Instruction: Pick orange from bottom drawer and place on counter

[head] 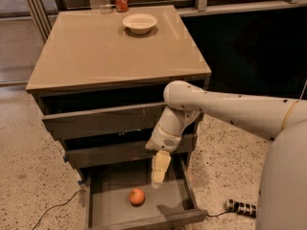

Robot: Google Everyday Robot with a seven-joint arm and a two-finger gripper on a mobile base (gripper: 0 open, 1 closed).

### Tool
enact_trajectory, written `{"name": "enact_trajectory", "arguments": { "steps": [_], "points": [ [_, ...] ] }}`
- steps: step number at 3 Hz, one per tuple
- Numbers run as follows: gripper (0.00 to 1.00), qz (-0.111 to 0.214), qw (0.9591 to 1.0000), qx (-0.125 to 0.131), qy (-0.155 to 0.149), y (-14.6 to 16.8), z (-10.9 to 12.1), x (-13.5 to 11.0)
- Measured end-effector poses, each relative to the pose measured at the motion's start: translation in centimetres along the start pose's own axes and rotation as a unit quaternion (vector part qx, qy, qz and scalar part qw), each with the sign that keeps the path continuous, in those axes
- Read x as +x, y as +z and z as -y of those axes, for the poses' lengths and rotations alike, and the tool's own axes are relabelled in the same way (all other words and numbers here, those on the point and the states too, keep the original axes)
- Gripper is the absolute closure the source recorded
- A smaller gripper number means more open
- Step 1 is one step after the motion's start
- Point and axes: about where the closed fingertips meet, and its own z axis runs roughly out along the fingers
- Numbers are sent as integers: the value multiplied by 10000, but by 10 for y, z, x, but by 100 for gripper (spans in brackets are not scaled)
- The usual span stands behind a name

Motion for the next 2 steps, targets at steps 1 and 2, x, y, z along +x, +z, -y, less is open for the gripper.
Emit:
{"name": "enact_trajectory", "arguments": {
  "steps": [1,2],
  "points": [
    [4,0,10000,0,0,0,0,0],
    [27,0,10000,-1,0,0,0,0]
  ]
}}
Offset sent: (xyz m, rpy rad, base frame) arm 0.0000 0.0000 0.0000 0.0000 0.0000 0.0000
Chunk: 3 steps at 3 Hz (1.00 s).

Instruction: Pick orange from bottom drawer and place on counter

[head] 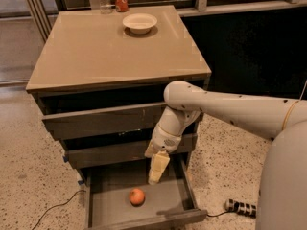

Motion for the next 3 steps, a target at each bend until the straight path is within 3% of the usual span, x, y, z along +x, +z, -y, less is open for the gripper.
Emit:
{"name": "enact_trajectory", "arguments": {
  "steps": [3],
  "points": [
    [97,0,10000,-1,0,0,0,0]
  ]
}}
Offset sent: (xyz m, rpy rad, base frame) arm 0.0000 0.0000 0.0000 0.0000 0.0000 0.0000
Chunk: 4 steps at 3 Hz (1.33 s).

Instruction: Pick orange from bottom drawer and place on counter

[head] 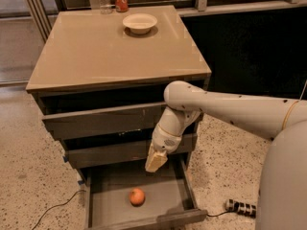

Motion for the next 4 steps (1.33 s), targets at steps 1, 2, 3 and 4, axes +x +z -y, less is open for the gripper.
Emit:
{"name": "enact_trajectory", "arguments": {
  "steps": [1,2,3,4],
  "points": [
    [100,-2,10000,-9,-1,1,0,0],
    [100,-2,10000,-9,-1,1,0,0],
    [100,103,9998,-84,-121,2,-1,-1],
    [100,318,9977,-305,-508,6,-3,-6]
  ]
}}
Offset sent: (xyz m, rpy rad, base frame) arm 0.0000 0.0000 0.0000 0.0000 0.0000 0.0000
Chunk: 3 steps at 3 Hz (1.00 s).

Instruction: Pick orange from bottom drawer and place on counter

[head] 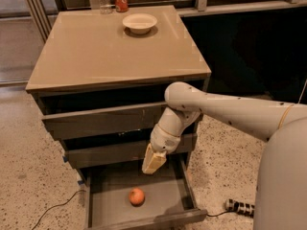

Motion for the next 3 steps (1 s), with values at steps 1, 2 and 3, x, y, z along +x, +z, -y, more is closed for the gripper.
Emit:
{"name": "enact_trajectory", "arguments": {
  "steps": [1,2,3],
  "points": [
    [100,246,9980,-217,-535,3,-3,-6],
    [100,331,9963,-297,-730,4,-4,-8],
    [100,372,9949,-367,-860,5,-4,-9]
  ]
}}
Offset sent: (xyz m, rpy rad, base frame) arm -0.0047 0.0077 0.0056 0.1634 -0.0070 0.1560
